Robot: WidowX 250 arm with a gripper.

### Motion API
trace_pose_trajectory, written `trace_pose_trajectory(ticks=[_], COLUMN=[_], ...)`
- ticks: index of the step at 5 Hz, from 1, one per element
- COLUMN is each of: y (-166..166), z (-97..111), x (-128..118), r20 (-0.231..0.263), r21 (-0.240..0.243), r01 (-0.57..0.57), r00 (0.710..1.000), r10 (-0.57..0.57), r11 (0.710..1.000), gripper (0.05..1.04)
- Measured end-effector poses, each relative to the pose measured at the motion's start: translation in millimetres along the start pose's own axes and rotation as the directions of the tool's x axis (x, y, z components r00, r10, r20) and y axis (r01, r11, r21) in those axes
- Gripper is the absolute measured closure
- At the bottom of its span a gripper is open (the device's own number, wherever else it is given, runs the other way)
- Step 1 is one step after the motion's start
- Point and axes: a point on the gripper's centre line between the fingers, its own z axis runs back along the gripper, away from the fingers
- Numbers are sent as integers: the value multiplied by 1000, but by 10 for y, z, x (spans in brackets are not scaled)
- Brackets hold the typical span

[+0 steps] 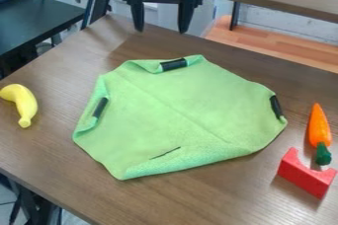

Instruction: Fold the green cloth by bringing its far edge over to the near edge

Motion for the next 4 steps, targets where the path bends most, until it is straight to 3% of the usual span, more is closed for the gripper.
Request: trace_pose_trajectory(ticks=[1, 2, 3, 4], y=[-4, -24, 10, -57], z=[-171, -541, -613, -718], x=[7, 219, 400, 460], r20=[-33, -8, 107, 244], r21=[26, 91, 141, 70], r01=[15, 209, 249, 365], r00=[999, 978, 958, 896], r10=[-14, -209, -265, -371], r11=[1000, 974, 958, 928], gripper=[83, 83, 83, 83])
